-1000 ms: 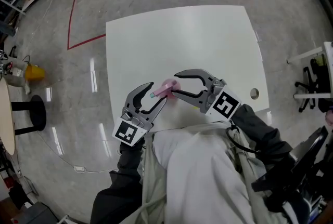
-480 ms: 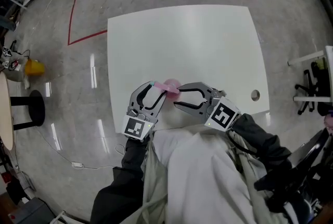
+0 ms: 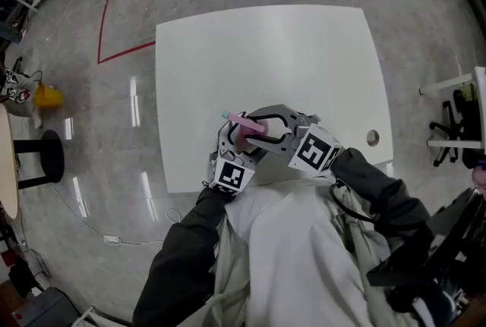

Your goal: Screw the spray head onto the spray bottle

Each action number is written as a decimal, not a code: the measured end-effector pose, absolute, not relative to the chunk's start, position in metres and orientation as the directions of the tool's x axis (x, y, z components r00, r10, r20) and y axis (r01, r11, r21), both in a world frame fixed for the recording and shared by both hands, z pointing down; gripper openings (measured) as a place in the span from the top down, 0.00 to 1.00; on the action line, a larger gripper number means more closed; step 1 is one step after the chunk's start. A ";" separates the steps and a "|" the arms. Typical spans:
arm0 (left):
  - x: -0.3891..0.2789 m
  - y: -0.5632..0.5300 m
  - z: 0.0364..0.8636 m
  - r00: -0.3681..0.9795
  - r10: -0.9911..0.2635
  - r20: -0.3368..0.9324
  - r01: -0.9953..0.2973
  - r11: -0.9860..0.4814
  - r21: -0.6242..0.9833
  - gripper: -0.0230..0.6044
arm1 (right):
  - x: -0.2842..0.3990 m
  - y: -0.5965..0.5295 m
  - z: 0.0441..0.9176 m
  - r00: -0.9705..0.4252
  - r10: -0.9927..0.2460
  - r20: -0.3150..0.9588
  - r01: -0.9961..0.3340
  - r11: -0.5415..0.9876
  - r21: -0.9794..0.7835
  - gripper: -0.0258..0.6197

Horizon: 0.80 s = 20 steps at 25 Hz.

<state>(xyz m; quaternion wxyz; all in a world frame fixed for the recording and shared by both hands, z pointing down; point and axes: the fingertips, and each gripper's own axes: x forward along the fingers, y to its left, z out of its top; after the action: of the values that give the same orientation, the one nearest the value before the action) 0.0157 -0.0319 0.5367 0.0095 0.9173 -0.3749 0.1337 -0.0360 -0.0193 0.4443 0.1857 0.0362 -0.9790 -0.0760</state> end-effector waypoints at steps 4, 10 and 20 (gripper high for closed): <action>0.030 -0.041 0.547 0.670 -0.685 0.286 -0.671 -0.724 -0.160 0.29 | -0.034 -0.022 0.452 -0.876 -0.344 0.338 -0.272 0.931 0.242 0.73; 0.036 -0.046 0.544 0.688 -0.673 0.269 -0.657 -0.736 -0.161 0.29 | -0.024 -0.027 0.452 -0.760 -0.541 0.360 -0.476 0.841 0.258 0.73; 0.037 -0.027 0.545 0.821 -0.477 0.312 -0.455 -0.878 -0.146 0.29 | -0.024 -0.008 0.442 -0.926 0.017 0.378 0.058 0.994 0.097 0.73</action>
<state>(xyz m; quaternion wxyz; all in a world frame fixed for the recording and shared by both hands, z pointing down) 0.0374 -0.0268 0.5449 -0.0325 0.9537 -0.2445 0.1720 -0.0237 -0.0075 0.4423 0.1920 -0.0191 -0.9798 -0.0531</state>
